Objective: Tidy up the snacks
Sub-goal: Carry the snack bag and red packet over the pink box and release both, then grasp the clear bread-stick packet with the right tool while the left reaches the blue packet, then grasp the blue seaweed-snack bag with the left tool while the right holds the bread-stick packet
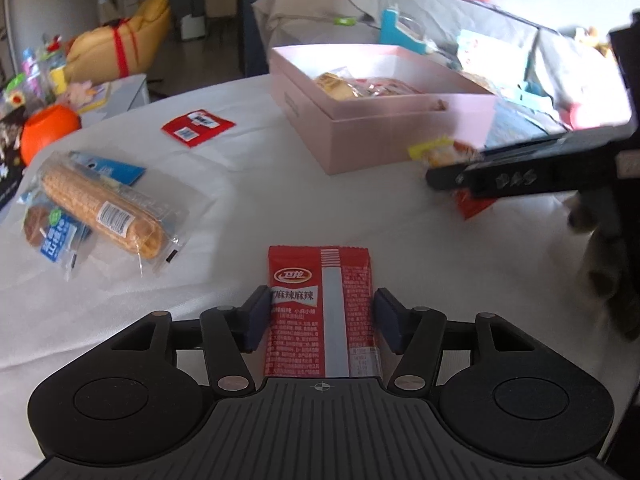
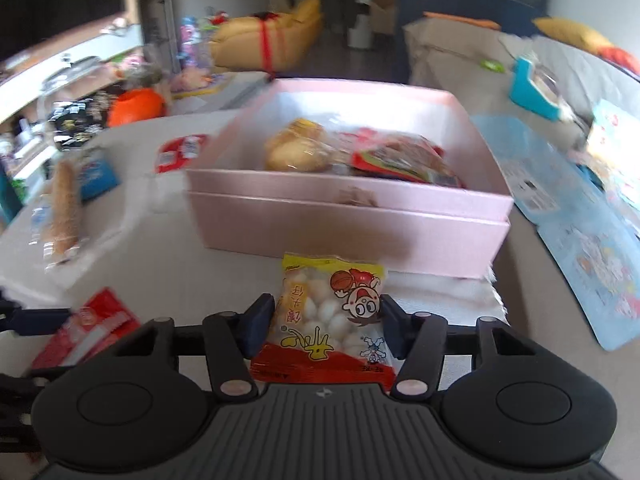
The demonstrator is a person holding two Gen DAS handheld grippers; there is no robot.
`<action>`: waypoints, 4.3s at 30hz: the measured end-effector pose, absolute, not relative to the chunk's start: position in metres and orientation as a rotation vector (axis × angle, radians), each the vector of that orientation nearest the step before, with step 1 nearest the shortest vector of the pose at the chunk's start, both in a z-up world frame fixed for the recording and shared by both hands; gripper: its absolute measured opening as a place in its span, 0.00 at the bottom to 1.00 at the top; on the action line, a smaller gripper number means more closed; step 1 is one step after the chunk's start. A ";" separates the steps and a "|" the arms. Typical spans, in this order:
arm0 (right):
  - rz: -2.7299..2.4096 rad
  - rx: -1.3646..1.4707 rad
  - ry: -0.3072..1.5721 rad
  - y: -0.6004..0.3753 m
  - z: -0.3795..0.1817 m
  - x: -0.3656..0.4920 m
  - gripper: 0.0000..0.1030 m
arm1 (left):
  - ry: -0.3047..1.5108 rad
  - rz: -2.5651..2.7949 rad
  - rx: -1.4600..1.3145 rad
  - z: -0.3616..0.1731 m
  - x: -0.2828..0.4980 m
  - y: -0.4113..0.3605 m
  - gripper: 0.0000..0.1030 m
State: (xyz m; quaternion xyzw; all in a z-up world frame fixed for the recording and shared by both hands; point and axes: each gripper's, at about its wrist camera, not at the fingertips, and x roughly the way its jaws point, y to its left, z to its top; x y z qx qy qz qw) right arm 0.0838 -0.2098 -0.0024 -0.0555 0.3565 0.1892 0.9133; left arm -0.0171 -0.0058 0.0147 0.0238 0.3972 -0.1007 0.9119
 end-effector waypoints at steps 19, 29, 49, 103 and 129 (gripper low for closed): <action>0.379 0.058 0.385 -0.275 0.172 0.142 0.52 | 0.365 -0.390 -0.128 0.209 0.104 -0.011 0.53; 0.354 -0.022 0.662 -0.257 0.107 0.202 0.66 | 0.713 -0.361 -0.324 0.098 0.168 0.021 0.51; 0.829 -0.219 0.733 -0.051 0.077 0.129 0.72 | 0.535 0.269 -0.548 0.050 0.015 0.212 0.51; 0.628 -0.121 0.736 -0.205 -0.015 0.046 0.72 | 0.845 -0.140 0.002 0.026 0.057 0.081 0.53; 0.632 0.005 0.721 -0.215 -0.020 0.054 0.77 | 0.878 -0.091 0.089 0.024 0.056 0.001 0.81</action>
